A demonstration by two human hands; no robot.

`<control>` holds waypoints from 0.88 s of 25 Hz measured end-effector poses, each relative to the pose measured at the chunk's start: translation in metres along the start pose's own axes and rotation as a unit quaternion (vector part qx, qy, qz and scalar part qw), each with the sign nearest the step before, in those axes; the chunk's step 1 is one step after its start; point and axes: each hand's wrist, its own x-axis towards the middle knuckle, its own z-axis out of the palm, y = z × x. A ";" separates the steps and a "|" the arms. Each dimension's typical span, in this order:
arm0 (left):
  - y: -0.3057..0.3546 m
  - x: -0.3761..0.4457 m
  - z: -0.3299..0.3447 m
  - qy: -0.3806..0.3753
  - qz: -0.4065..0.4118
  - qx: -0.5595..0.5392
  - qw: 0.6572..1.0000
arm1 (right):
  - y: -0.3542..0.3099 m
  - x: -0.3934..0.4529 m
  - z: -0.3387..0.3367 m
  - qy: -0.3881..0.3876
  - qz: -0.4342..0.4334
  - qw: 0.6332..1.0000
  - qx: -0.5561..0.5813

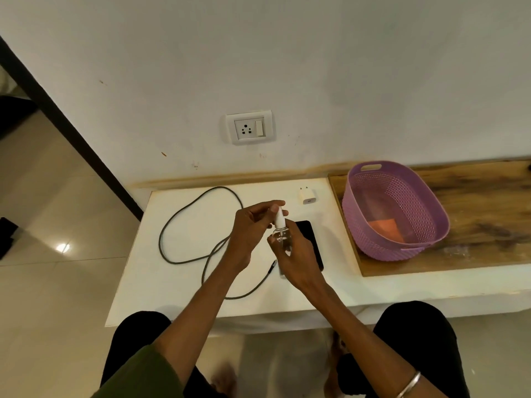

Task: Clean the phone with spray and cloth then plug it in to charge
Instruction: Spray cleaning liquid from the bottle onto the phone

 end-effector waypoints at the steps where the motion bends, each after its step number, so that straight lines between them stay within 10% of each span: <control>1: 0.001 -0.002 0.007 0.042 -0.006 0.002 0.999 | 0.002 0.000 0.002 0.021 -0.016 0.999 -0.031; 8: 0.008 0.007 0.022 0.139 -0.003 0.069 0.988 | 0.007 0.010 0.004 0.083 -0.020 0.993 -0.080; 17: 0.021 0.021 -0.004 -0.118 -0.028 0.004 0.993 | -0.014 0.015 -0.019 -0.079 0.002 0.986 0.147; 22: 0.016 0.006 0.007 -0.002 -0.005 0.003 1.000 | -0.011 0.007 -0.007 0.034 -0.001 0.999 -0.034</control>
